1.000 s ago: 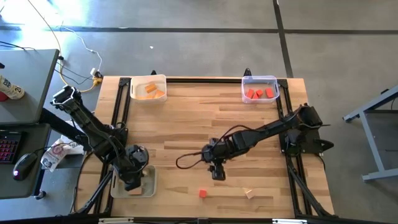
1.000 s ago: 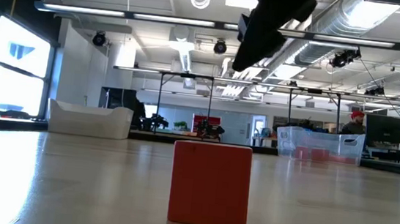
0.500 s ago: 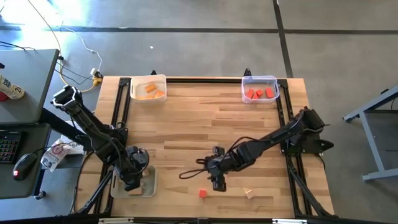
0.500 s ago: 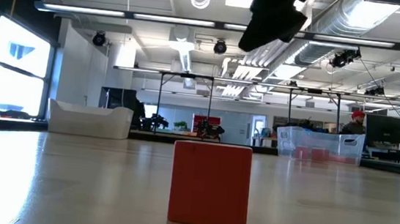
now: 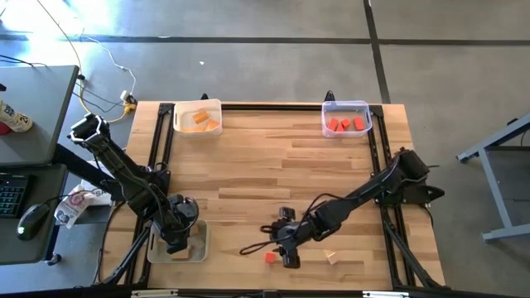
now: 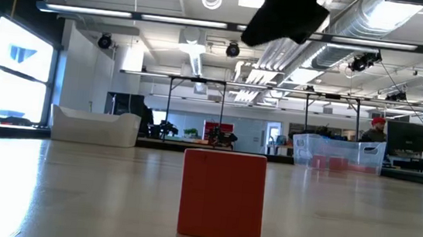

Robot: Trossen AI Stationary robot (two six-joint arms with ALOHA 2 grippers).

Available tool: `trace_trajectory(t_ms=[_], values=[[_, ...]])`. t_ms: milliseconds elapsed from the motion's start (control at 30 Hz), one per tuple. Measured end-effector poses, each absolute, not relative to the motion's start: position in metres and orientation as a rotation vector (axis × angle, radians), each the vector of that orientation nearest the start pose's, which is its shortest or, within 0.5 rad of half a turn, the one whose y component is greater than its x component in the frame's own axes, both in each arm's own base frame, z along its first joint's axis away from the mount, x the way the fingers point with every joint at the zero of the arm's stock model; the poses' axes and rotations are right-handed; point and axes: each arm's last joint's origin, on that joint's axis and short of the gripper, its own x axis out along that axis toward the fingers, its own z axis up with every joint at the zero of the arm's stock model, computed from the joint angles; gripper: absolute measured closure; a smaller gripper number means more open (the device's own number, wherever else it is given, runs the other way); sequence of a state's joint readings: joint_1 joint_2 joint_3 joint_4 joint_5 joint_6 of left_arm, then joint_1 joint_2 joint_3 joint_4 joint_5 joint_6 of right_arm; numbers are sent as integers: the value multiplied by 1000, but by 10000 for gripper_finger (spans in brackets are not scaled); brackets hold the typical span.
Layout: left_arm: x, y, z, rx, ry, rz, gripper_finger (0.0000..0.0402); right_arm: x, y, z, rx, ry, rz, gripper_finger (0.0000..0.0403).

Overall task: Sort & place blocks by color
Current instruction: Put the orange block into the transparent bin

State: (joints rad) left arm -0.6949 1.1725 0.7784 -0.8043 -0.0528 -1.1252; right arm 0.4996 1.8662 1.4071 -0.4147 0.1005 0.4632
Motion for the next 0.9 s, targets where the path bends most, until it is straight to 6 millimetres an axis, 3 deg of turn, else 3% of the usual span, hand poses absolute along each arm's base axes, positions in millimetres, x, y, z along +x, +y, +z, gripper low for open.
trace_trajectory(t_ms=[400, 900], values=[[159, -125, 218, -547, 1273, 135, 196, 365, 204, 201, 102, 908, 214, 190], [160, -122, 218, -569, 1294, 137, 194, 377, 216, 175, 89, 882, 289, 182]])
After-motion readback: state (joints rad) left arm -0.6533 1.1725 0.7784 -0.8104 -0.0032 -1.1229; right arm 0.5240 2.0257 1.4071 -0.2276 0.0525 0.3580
